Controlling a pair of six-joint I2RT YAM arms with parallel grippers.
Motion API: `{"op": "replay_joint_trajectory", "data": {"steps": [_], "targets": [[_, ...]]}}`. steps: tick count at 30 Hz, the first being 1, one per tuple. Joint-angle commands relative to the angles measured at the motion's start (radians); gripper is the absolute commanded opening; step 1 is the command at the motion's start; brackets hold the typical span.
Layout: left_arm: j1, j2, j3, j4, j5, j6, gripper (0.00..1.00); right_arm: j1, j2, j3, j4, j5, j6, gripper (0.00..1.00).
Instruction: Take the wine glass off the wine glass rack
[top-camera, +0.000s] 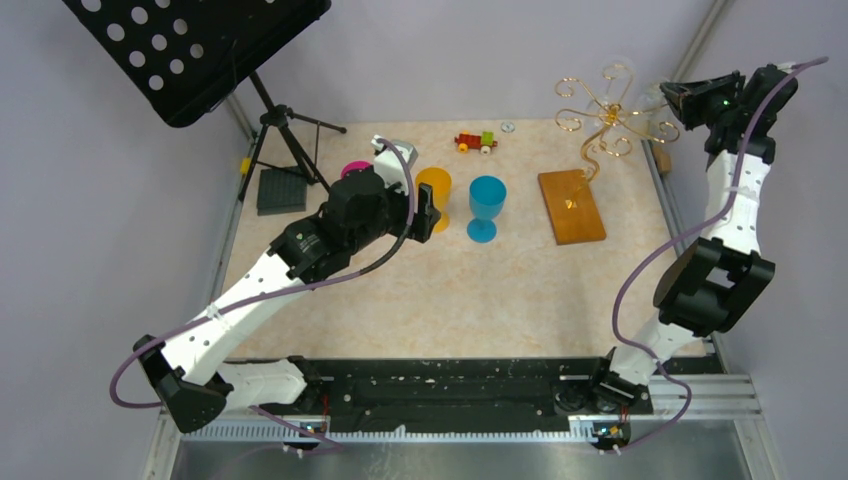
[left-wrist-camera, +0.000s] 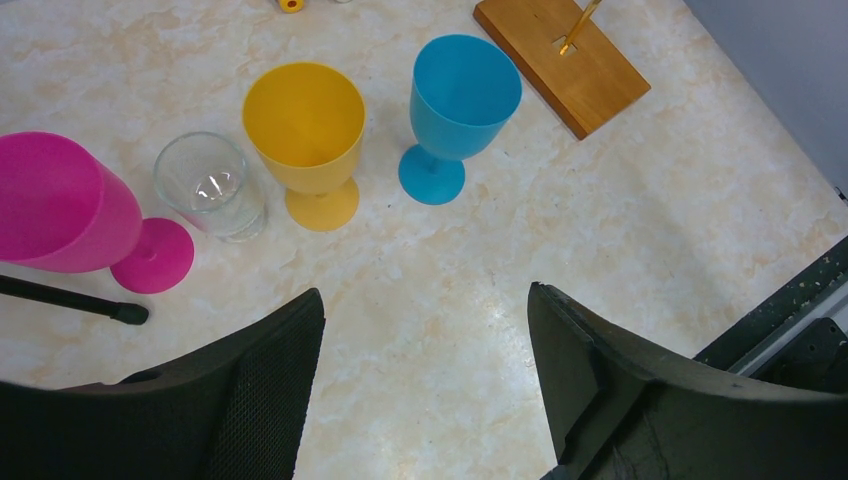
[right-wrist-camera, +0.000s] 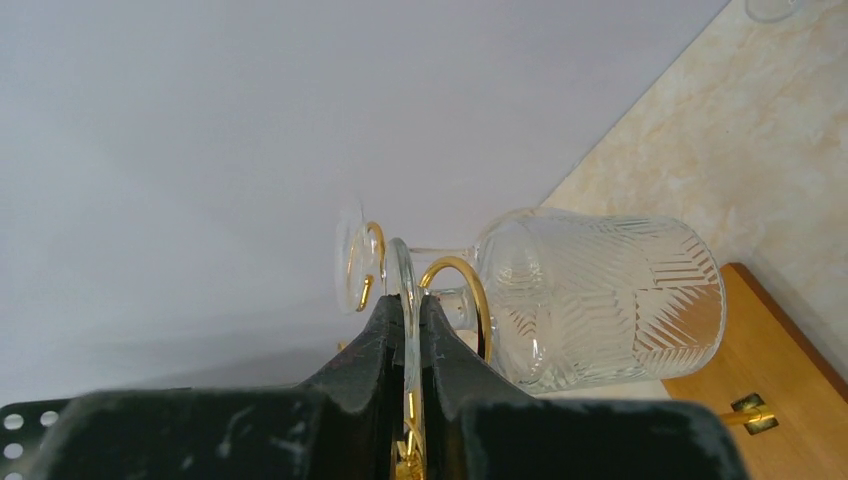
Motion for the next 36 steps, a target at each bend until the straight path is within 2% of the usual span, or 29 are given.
{"op": "replay_joint_trajectory", "data": {"steps": [1, 7, 19, 28, 36], "targets": [[0.007, -0.006, -0.002, 0.046, -0.006, 0.012, 0.78, 0.029, -0.014, 0.008, -0.019, 0.021, -0.034, 0.00], [0.006, -0.003, 0.002, 0.046, -0.005, 0.016, 0.78, 0.030, -0.089, -0.074, 0.112, 0.080, 0.051, 0.00], [0.008, -0.009, -0.003, 0.054, 0.023, 0.004, 0.78, 0.029, -0.215, -0.107, 0.048, 0.202, 0.046, 0.00], [0.008, -0.013, -0.009, 0.052, 0.023, -0.001, 0.78, 0.029, -0.245, -0.121, 0.017, 0.217, 0.063, 0.00], [0.007, -0.023, -0.015, 0.052, 0.018, -0.001, 0.78, 0.018, -0.300, -0.209, 0.086, 0.302, 0.142, 0.00]]}}
